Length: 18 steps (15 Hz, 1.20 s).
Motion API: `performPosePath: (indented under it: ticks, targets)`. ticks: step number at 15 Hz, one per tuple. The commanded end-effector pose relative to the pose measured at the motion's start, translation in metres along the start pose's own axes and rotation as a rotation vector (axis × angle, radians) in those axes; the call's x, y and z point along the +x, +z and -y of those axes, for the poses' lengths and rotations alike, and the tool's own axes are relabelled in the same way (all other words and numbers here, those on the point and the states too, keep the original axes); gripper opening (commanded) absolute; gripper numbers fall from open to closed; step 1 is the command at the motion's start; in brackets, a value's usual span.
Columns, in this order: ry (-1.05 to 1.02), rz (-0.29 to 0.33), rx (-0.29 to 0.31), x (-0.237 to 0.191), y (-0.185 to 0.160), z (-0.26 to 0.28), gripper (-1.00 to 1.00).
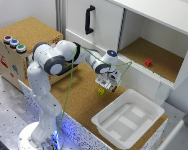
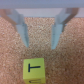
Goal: Lift the yellow block
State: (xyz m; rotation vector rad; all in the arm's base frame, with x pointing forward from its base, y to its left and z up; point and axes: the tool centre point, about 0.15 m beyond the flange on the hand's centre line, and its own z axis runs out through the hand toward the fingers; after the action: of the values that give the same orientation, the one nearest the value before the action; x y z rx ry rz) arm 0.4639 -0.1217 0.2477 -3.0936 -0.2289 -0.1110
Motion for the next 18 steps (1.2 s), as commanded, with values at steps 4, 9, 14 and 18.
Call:
performPosePath:
  ticks: [4,9,14,18]
  targets:
    - [-0.183,0.067,-0.026,-0.030,0.015,0.000,1.00]
    - [-0.254,0.102,-0.025,-0.042,0.024,0.000,1.00]
    - [-0.266,0.112,-0.011,-0.042,0.034,0.013,1.00]
    - [-0.250,0.114,-0.012,-0.045,0.041,0.016,-1.00]
